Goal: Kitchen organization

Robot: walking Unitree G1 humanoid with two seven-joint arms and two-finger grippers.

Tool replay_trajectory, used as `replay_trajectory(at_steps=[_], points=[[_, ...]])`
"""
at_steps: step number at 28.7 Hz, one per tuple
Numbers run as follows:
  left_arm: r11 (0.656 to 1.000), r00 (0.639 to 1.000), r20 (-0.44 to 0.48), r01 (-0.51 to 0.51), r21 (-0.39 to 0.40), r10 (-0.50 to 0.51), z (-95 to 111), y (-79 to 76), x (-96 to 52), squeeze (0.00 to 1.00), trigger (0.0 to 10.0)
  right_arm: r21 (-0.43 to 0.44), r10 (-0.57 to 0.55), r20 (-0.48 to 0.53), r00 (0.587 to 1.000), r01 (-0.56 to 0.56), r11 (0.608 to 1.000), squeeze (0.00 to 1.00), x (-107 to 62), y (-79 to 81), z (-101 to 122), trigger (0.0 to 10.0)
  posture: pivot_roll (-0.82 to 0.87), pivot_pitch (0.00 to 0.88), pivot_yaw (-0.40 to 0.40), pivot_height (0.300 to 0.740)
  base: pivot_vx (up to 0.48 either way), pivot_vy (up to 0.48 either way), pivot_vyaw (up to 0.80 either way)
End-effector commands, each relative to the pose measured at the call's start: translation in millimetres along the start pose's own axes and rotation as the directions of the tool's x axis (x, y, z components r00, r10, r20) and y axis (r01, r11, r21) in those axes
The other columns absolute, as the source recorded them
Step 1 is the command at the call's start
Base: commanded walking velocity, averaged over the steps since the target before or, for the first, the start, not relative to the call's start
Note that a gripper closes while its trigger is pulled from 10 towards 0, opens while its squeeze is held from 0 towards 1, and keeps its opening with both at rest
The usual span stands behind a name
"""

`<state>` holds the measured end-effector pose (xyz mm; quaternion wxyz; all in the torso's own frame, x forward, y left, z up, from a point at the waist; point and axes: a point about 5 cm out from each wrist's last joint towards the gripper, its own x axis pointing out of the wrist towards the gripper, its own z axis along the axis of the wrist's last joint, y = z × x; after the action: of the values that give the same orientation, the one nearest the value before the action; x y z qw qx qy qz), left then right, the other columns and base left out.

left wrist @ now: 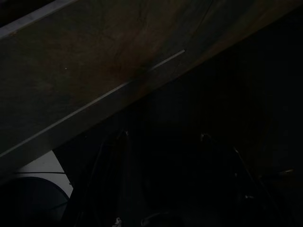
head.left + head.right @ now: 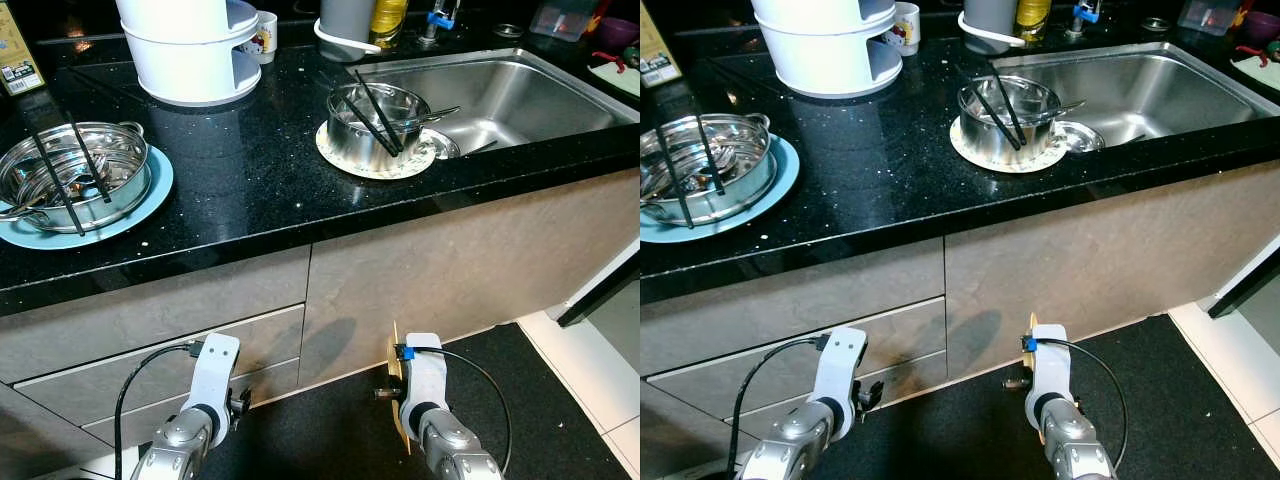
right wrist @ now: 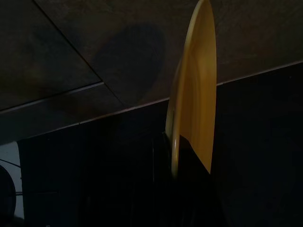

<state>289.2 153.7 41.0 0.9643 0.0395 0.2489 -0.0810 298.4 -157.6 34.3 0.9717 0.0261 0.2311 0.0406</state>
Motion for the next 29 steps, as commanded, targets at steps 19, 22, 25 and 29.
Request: replay_trajectory(at_steps=[19, 22, 25, 29], points=[[0.998, 0.999, -0.018, 0.038, -0.057, -0.039, -5.7, -4.5, -1.3, 0.00, 10.0, 0.014, -0.009, -0.030, 0.999, 0.010, 1.000, 0.00, -1.9, -3.9, -7.1, 10.0, -0.09, 0.293, -0.041, 0.740, 0.000, 0.000, 0.00], [0.999, 1.000, -0.003, 0.014, -0.029, -0.014, -5.2, -3.0, -1.7, 0.00, 10.0, 0.014, -0.008, -0.031, 0.999, 0.008, 1.000, 0.00, -2.4, -3.8, -7.8, 10.0, -0.09, 0.285, -0.040, 0.740, 0.000, 0.000, 0.00], [1.000, 1.000, 0.000, 0.001, -0.027, -0.001, -5.5, -2.0, -1.7, 0.00, 10.0, 0.014, -0.007, -0.032, 0.999, 0.007, 1.000, 0.00, -2.7, -3.7, -8.0, 10.0, -0.09, 0.285, -0.040, 0.740, 0.000, 0.000, 0.00], [1.000, 1.000, -0.007, 0.008, -0.013, -0.008, -6.5, -2.1, -1.5, 0.00, 10.0, 0.015, -0.007, -0.032, 0.999, 0.007, 1.000, 0.00, -2.9, -3.6, -8.7, 10.0, -0.09, 0.281, -0.039, 0.740, 0.000, 0.000, 0.00]])
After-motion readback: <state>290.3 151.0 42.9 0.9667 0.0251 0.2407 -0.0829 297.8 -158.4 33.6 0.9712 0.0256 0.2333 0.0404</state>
